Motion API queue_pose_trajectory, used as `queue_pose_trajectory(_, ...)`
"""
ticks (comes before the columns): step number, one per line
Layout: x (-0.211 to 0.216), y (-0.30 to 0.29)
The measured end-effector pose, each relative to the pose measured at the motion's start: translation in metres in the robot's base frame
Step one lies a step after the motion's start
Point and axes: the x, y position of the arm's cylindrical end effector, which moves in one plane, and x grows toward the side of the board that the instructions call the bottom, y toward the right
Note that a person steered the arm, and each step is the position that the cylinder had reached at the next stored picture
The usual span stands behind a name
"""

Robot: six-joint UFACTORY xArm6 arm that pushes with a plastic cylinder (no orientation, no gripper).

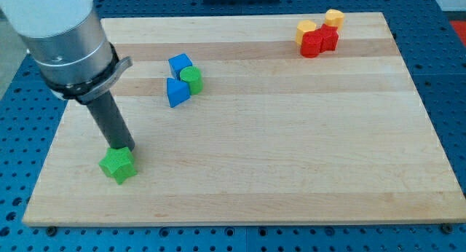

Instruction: Place your arm to the top right of the green circle

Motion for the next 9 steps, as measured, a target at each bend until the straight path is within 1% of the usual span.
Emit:
queue_pose_trajectory(2,0.0,-0.029)
queue_pose_trajectory(3,-0.005,-0.009)
queue_pose_trajectory(4,-0.024,0.057)
queue_pose_trajectory(5,-0.068,0.134)
queue_pose_trajectory(6,-0.12,0.172)
queue_pose_trajectory(7,-0.167,0.151)
queue_pose_trajectory(8,-0.193,0.138)
queue_pose_trajectory(9,-0.193,0.137)
